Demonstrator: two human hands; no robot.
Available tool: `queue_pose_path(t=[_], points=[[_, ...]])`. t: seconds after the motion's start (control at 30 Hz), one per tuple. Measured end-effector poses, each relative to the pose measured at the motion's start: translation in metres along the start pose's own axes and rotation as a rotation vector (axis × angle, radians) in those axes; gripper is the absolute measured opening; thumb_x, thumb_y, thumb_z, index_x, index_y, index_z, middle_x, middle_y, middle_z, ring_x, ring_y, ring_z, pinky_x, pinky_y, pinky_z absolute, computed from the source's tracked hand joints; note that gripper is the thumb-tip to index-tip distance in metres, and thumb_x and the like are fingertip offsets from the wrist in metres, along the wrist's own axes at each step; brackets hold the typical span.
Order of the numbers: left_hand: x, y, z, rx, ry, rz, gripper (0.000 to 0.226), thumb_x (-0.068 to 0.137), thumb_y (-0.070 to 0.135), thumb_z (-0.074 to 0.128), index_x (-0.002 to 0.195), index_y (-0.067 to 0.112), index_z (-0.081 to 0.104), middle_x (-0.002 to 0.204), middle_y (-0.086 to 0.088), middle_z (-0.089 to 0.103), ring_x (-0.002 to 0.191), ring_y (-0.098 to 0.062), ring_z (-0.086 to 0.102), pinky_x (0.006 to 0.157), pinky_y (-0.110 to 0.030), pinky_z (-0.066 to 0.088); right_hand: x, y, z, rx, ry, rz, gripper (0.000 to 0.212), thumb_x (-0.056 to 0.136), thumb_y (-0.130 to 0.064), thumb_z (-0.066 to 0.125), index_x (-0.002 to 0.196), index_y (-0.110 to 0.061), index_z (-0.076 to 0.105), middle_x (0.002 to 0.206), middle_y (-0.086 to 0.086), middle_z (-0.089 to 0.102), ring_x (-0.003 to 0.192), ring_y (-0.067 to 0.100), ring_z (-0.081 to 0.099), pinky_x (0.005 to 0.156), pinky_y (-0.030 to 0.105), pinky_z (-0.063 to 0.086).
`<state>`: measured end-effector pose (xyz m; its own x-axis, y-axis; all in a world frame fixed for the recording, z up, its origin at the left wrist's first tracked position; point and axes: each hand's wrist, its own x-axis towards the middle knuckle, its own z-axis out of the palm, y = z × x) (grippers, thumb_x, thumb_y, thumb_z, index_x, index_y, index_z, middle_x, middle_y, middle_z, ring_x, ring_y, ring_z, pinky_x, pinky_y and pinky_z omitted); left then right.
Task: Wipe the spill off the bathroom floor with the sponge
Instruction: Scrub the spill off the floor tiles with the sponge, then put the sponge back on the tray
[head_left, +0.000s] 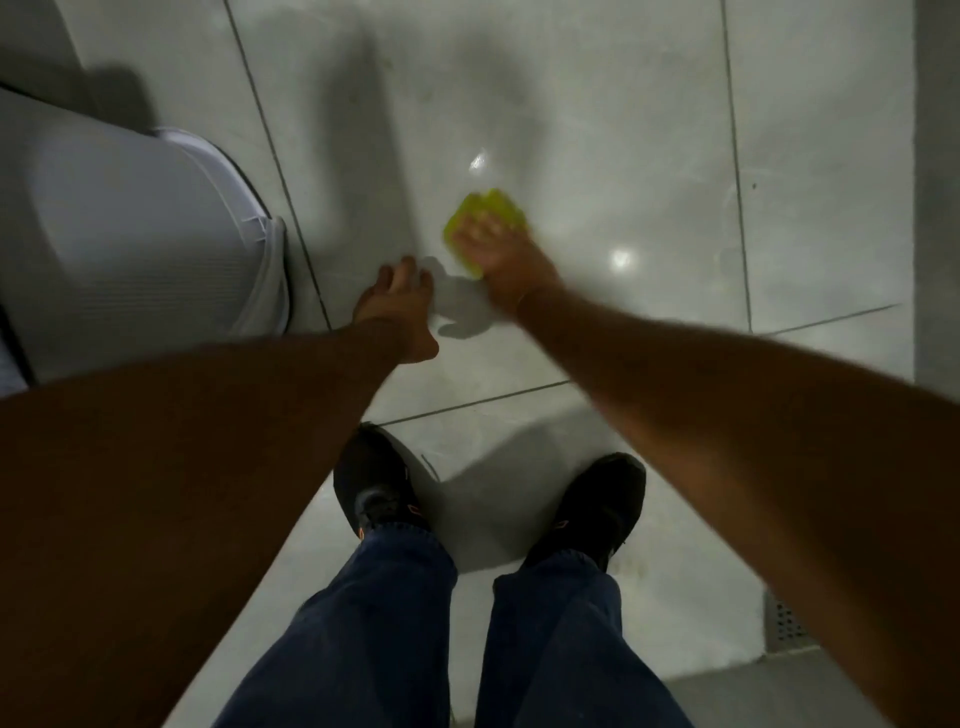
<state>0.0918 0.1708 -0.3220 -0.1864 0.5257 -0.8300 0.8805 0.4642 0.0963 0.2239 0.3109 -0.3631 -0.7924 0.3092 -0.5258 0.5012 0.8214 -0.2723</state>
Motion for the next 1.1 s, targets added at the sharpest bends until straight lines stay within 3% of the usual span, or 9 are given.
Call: queue_pose_path(t=[0.07,0.2,0.3,0.37,0.47,0.53,0.67,0.8,1.1], points=[[-0.003,0.001,-0.003,0.020,-0.022,-0.004,0.108,0.083,0.036,0.074,0.166,0.020,0.008,0.174,-0.008,-0.009,0.160,-0.036,0.002,0.128,-0.050,0.020,-0.026,-0.038,0.023,0.011,-0.075,-0.008,0.070,0.103,-0.053,0.040,0.162,-0.025,0.016,0.172,0.004,0.007,0.159,0.032,0.001,0.128,0.052,0.003],[-0.030,0.006,-0.012,0.082,-0.089,-0.028,0.100,0.091,0.035,0.065,0.167,0.024,0.000,0.174,-0.005,-0.013,0.161,-0.034,-0.003,0.129,-0.050,0.010,-0.083,-0.079,0.039,0.154,-0.240,0.124,0.056,0.103,-0.014,0.038,0.157,-0.024,0.029,0.171,0.003,0.013,0.158,0.030,0.011,0.130,0.048,0.008],[-0.073,0.019,-0.013,-0.056,-0.029,-0.095,0.094,0.095,0.034,0.059,0.167,0.026,0.000,0.175,-0.003,-0.012,0.161,-0.032,-0.005,0.130,-0.049,0.007,-0.116,-0.086,0.011,0.296,-0.299,0.256,0.048,0.097,-0.007,0.049,0.143,-0.016,0.049,0.156,0.012,0.042,0.147,0.033,0.036,0.122,0.046,0.034],[-0.110,0.028,-0.016,-0.142,0.014,-0.108,0.091,0.096,0.036,0.057,0.167,0.028,0.000,0.175,-0.002,-0.010,0.162,-0.030,-0.005,0.130,-0.048,0.006,-0.138,-0.086,-0.017,0.462,-0.240,0.357,0.049,0.094,0.000,0.049,0.139,-0.017,0.052,0.153,0.009,0.045,0.143,0.031,0.043,0.117,0.045,0.041],[-0.165,0.037,-0.026,-0.219,0.106,-0.117,0.091,0.096,0.032,0.056,0.166,0.030,-0.003,0.174,-0.001,-0.010,0.161,-0.027,-0.007,0.131,-0.047,0.004,-0.171,-0.094,-0.066,0.642,-0.111,0.496,0.066,0.092,0.003,0.046,0.148,-0.032,0.045,0.159,-0.002,0.042,0.149,0.022,0.038,0.124,0.040,0.032],[-0.203,0.037,-0.041,-0.253,0.188,-0.124,0.091,0.095,0.029,0.054,0.166,0.029,-0.003,0.174,-0.001,-0.010,0.161,-0.025,-0.009,0.131,-0.046,0.005,-0.190,-0.107,-0.101,0.682,-0.033,0.557,0.063,0.093,-0.001,0.050,0.145,-0.036,0.043,0.150,0.000,0.054,0.138,0.024,0.051,0.118,0.042,0.041],[-0.266,0.025,-0.077,-0.288,0.371,-0.129,0.087,0.097,0.032,0.047,0.165,0.024,-0.007,0.173,-0.002,-0.015,0.160,-0.023,-0.013,0.131,-0.046,0.003,-0.213,-0.146,-0.166,0.750,0.073,0.512,0.058,0.093,-0.001,0.050,0.137,-0.038,0.047,0.129,0.002,0.068,0.119,0.023,0.065,0.106,0.041,0.054],[-0.319,-0.003,-0.116,-0.321,0.566,-0.192,0.084,0.096,0.031,0.041,0.166,0.024,-0.004,0.174,0.000,-0.014,0.160,-0.021,-0.015,0.128,-0.043,-0.006,-0.214,-0.208,-0.223,0.819,0.185,0.374,0.050,0.097,-0.008,0.057,0.145,-0.023,0.052,0.133,0.004,0.068,0.122,0.020,0.065,0.110,0.029,0.048],[-0.408,-0.133,-0.117,-0.516,0.760,-0.550,0.082,0.091,0.031,0.040,0.167,0.022,0.011,0.175,-0.001,0.010,0.162,-0.019,0.006,0.130,-0.049,0.011,-0.152,-0.375,-0.299,0.895,0.211,0.086,0.053,0.096,-0.011,0.061,0.147,-0.025,0.051,0.144,0.001,0.062,0.131,0.019,0.059,0.115,0.039,0.047]])
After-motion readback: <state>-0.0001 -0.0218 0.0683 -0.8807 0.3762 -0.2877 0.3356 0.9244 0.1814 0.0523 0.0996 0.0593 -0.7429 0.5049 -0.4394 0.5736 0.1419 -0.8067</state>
